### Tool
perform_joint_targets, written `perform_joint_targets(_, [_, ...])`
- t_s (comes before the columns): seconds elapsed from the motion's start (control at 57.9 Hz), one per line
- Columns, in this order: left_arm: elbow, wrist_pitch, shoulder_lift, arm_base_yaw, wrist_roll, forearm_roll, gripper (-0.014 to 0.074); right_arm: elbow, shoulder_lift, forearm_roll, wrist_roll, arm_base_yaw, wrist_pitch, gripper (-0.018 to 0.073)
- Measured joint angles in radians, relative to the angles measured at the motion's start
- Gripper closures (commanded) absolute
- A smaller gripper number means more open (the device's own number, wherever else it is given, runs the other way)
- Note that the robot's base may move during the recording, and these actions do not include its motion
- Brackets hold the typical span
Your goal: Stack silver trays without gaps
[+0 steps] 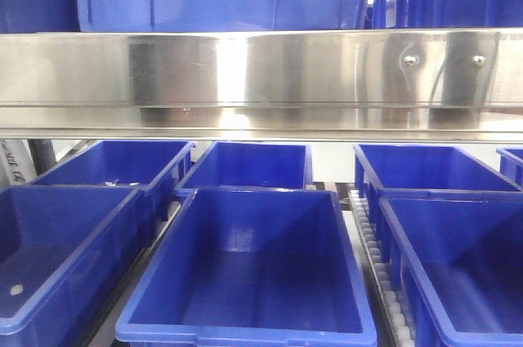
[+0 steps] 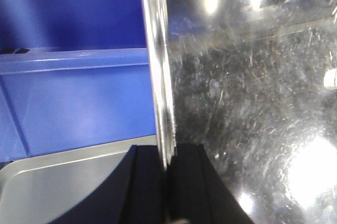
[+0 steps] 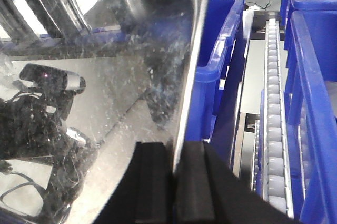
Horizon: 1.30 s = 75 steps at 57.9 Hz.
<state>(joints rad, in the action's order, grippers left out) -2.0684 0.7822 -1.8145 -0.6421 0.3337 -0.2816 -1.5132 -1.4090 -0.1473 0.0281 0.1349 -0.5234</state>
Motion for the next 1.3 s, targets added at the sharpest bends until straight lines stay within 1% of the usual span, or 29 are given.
perform_joint_targets(0.104, [0.0, -0.006, 0.0, 0.0, 0.0, 0.0, 0.0614, 0.0, 0.0, 0.0, 0.0, 0.0, 0.002, 0.064])
perform_joint_targets(0.311, [0.0, -0.078, 0.0, 0.0, 0.0, -0.015, 0.0614, 0.0, 0.0, 0.0, 0.0, 0.0, 0.026, 0.064])
perform_joint_targets(0.484, [0.0, -0.113, 0.0, 0.0, 0.0, -0.019, 0.0614, 0.0, 0.0, 0.0, 0.006, 0.0, 0.032, 0.064])
perform_joint_targets(0.708, [0.0, -0.119, 0.0, 0.002, -0.002, -0.024, 0.0614, 0.0, 0.0, -0.021, 0.006, 0.0, 0.03, 0.064])
perform_joint_targets(0.795, [0.0, -0.076, 0.0, 0.002, -0.004, -0.026, 0.0614, 0.0, -0.002, -0.046, 0.006, 0.0, 0.003, 0.064])
perform_joint_targets(0.916, [0.0, 0.027, 0.0, 0.002, -0.008, -0.037, 0.0614, 0.0, -0.024, -0.064, 0.006, 0.007, -0.052, 0.064])
perform_joint_targets(1.054, [0.002, 0.13, 0.0, 0.002, -0.008, -0.078, 0.0614, 0.0, -0.064, -0.083, 0.008, 0.029, -0.101, 0.064])
perform_joint_targets(1.296, [0.006, 0.286, 0.0, 0.002, -0.006, -0.177, 0.0614, 0.0, -0.14, -0.09, 0.014, 0.101, -0.139, 0.064])
